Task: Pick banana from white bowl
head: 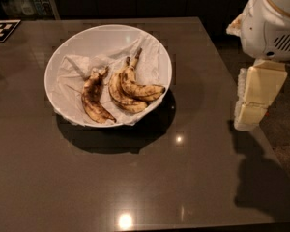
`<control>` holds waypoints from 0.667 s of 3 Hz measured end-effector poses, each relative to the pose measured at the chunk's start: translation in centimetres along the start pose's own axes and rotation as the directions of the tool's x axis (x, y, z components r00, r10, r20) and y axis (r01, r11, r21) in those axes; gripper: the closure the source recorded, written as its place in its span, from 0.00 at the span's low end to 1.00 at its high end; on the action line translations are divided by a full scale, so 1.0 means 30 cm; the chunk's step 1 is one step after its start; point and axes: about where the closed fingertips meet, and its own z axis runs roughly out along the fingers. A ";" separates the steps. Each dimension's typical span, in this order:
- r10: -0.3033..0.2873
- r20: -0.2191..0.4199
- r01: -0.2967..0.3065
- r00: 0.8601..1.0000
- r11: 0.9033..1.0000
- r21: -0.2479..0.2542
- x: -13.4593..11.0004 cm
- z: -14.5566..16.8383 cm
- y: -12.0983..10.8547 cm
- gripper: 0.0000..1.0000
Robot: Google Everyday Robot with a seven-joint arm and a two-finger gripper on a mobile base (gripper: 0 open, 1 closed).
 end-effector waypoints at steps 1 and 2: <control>-0.006 -0.001 0.006 1.000 1.000 0.002 -0.006 -0.003 0.000 0.00; 0.029 -0.018 -0.028 0.999 0.999 0.045 -0.072 -0.005 -0.027 0.00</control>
Offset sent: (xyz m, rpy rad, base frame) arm 0.0338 0.0564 0.0029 -0.0527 -0.0782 -0.1465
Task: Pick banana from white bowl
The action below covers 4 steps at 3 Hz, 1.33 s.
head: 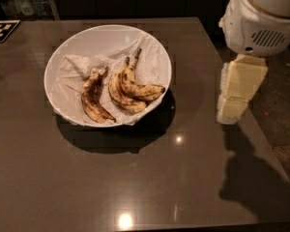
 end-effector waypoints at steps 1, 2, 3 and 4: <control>0.022 -0.066 -0.019 0.998 0.999 0.037 -0.239 0.041 -0.132 0.00; 0.023 -0.035 -0.021 0.999 0.998 0.060 -0.264 0.026 -0.139 0.00; 0.003 -0.039 -0.001 0.999 0.998 0.066 -0.367 0.038 -0.149 0.00; -0.031 -0.040 0.033 0.999 0.999 0.035 -0.480 0.079 -0.151 0.02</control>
Offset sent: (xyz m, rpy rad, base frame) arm 0.0575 0.0956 -0.0126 -0.0383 0.1355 0.0506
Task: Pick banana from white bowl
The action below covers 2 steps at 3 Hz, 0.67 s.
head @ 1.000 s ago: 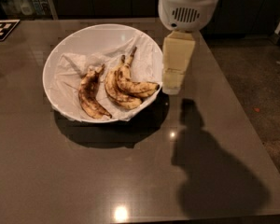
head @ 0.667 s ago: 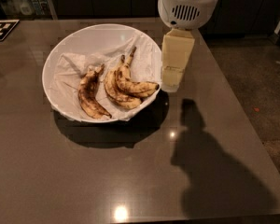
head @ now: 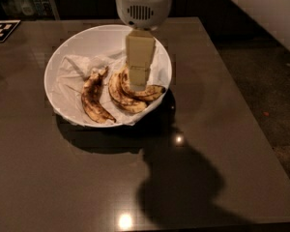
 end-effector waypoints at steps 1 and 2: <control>-0.030 0.023 0.031 0.999 0.998 -0.054 -0.089 0.057 0.001 0.00; -0.019 0.031 0.023 0.999 0.990 -0.143 -0.138 0.150 0.007 0.06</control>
Offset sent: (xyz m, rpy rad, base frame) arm 0.0104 0.0325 -0.0806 -0.0279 0.3675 -0.0016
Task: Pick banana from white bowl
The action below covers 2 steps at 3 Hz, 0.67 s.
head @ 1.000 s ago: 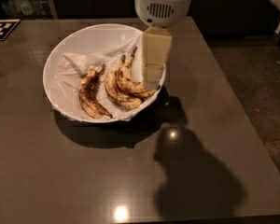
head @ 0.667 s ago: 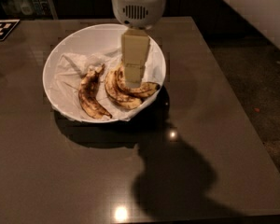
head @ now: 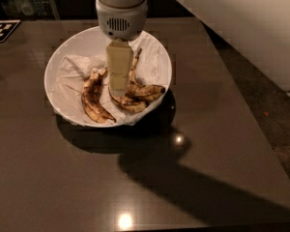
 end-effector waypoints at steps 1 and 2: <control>-0.002 0.030 0.001 1.000 1.000 0.021 -0.028 0.005 -0.019 0.00; 0.018 0.031 -0.018 0.999 1.000 -0.015 -0.036 0.033 -0.039 0.00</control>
Offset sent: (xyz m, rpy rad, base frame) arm 0.0097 -0.0077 -0.0205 -0.0247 0.1399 -0.0509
